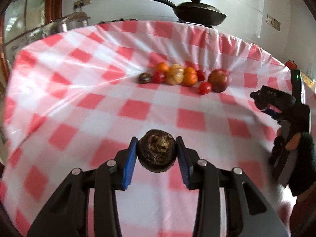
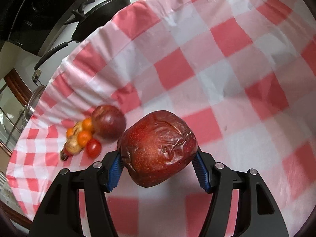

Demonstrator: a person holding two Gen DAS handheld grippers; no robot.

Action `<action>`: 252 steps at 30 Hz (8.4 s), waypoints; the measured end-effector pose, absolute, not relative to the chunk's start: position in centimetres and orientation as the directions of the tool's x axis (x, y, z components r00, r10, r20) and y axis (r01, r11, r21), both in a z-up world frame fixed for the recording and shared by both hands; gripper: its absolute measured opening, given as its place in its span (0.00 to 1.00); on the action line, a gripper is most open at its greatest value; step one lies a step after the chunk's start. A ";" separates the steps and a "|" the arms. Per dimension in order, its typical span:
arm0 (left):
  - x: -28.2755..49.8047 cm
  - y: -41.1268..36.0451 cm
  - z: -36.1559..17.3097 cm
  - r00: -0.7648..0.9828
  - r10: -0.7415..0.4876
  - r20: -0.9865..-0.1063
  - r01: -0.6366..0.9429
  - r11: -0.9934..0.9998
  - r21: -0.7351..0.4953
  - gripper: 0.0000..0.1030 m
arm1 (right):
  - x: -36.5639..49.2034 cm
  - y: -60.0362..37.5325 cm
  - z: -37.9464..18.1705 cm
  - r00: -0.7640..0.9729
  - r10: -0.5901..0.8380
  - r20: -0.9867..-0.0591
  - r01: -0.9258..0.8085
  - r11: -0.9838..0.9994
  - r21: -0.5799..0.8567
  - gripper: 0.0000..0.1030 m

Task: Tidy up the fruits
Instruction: 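Carry the red apple and dark brown fruit toward the white box, then open both tools to drop the apple and dark fruit into the box, then move both open tools back over the remaining fruits on the table, then grasp the second red apple with the right tool, then grasp a red tomato with the left tool while the right tool holds the apple, then carry the red apple and red tomato off the table toward the white box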

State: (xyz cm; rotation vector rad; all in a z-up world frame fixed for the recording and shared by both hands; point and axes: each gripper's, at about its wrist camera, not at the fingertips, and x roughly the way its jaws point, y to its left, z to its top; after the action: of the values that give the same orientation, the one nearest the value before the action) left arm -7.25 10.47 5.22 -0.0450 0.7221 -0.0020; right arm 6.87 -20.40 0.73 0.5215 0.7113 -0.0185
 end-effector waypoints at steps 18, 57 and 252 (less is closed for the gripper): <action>-16.7 20.9 5.1 0.752 0.143 -0.643 -0.156 0.987 0.037 0.38 | -5.7 -2.5 3.3 0.663 0.372 -0.649 -0.127 0.911 0.392 0.60; -39.1 43.3 -8.3 0.396 0.330 -0.857 -0.549 0.833 0.067 0.38 | -34.3 29.9 -7.7 0.098 0.417 -0.904 -0.964 0.266 0.019 0.60; -17.4 25.1 4.0 0.712 0.152 -0.686 -0.296 0.951 -0.096 0.37 | -8.0 3.3 2.3 0.621 0.428 -0.657 -0.234 0.901 0.366 0.62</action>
State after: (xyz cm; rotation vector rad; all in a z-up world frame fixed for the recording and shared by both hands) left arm -17.40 25.12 4.01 -0.2048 0.7393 0.2501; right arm -8.05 3.34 2.31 0.2556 0.8173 0.3855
